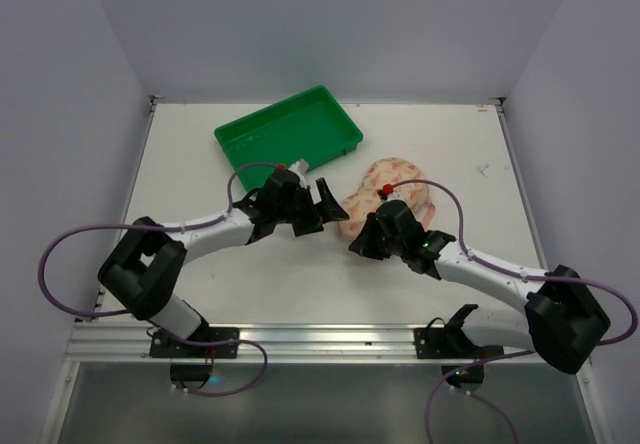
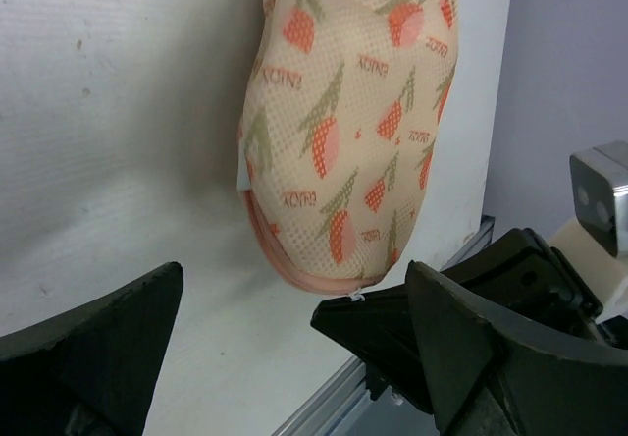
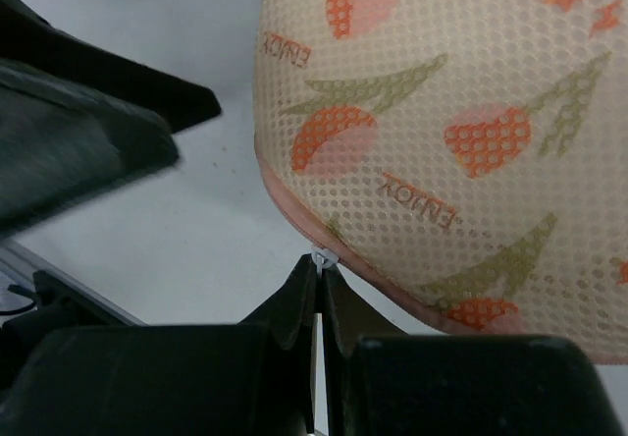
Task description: Unzip the laundry bag and remove the bra
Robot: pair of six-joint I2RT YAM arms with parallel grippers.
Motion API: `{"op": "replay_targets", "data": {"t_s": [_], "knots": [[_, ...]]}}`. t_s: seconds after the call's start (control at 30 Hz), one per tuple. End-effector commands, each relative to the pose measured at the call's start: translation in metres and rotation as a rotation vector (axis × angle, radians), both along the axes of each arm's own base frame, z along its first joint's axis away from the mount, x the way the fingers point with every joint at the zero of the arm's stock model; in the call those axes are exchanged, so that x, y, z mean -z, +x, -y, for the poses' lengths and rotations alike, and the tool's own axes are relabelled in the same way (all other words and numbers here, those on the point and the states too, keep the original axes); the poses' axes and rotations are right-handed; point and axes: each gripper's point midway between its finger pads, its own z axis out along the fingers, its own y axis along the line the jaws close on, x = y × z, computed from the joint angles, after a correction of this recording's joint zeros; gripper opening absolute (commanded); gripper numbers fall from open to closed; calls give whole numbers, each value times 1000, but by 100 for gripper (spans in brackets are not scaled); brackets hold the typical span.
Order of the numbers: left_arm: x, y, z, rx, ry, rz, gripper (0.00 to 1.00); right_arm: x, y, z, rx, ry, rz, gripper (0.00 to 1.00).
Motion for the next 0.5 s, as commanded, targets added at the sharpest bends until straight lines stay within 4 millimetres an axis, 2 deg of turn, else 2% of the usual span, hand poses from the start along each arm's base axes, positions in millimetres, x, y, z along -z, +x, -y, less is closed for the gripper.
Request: {"op": "replay_targets", "data": {"t_s": [0.0,0.1,0.17,0.27,0.3,0.37,0.4,0.43,0.47], "knots": [[-2,-9,17,-18,-71,-30,96,-34,22,-30,-53,102,97,0],[0,-6,32,-7,-75,-19,90,-30,24,-33,-65,91,91,0],[11,-4,36,-8,-54,-37,85,-31,24,-34,-72,91,91,0],[16,1,41,-10,-44,-46,67,-31,24,-35,-76,89,91,0],[17,4,40,-25,-36,-39,51,-31,25,-34,-73,86,96,0],[19,6,36,-33,-16,-33,30,-28,22,-29,-66,74,91,0],[20,8,34,-41,-5,-26,12,-26,20,-25,-60,67,86,0],[22,8,30,-41,13,-34,5,-28,18,-21,-50,64,94,0],[23,11,25,-44,23,-30,0,-19,13,-12,-36,33,74,0]]}}
